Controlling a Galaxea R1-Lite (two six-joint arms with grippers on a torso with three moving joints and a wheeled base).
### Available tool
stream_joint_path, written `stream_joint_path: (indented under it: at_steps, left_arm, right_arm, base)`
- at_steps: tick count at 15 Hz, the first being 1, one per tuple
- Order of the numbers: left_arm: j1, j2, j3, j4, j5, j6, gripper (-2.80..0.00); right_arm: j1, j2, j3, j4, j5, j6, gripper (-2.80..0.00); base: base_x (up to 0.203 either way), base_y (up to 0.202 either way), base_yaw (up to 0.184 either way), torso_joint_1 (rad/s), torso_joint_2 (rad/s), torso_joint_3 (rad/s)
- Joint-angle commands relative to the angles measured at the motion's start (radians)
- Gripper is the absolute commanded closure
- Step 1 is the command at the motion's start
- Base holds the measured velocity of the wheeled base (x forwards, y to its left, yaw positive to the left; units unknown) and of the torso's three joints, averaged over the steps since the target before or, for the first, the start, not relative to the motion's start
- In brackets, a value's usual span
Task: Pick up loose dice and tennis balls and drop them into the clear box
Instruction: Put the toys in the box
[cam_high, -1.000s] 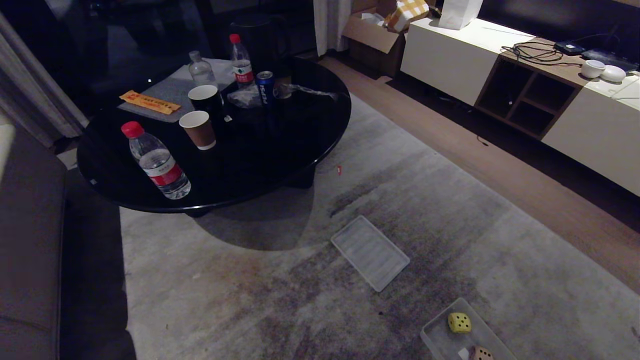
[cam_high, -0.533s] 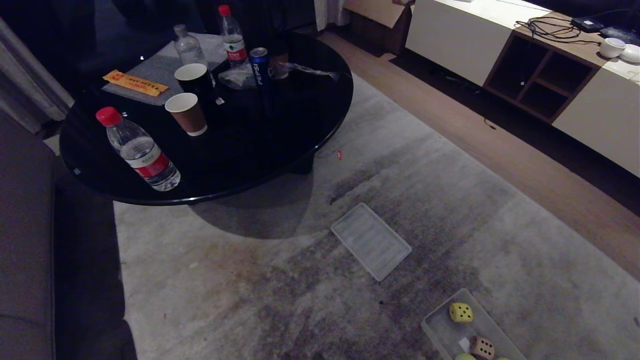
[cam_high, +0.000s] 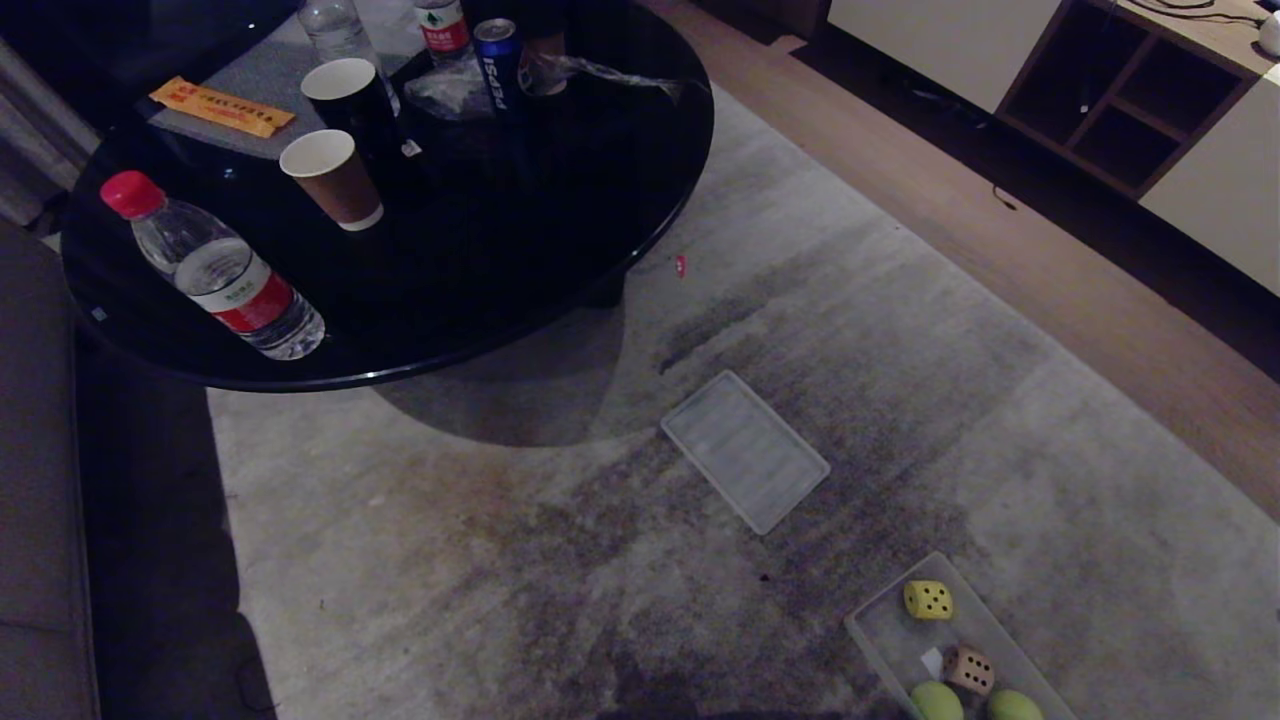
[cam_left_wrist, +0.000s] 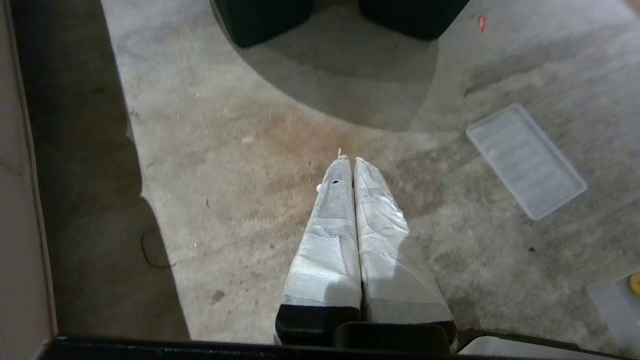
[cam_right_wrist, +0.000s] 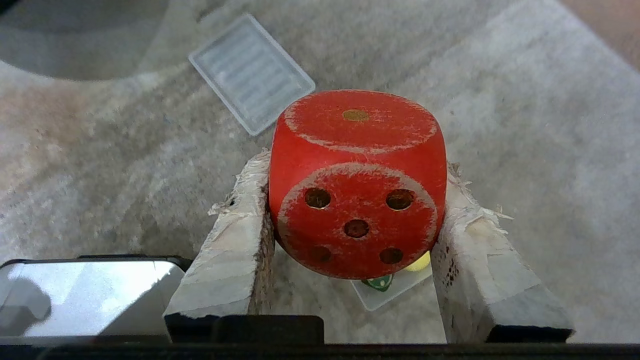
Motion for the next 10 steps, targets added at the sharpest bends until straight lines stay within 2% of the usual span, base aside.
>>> stream_joint_path:
  at_steps: [1,10]
  left_arm:
    - [0.000,0.000,0.000,0.000,0.000,-0.001,0.00]
    - [0.000,0.001,0.000,0.000,0.000,-0.002,0.00]
  right_arm:
    - [0.000,0.002,0.000,0.001,0.000,0.000,0.00]
    - [0.000,0.002,0.000,0.001,0.000,0.000,0.00]
  base:
    - [0.000,0.000,0.000,0.004,0.00,-0.203]
    - [0.000,0.000,0.000,0.002,0.00,-0.200]
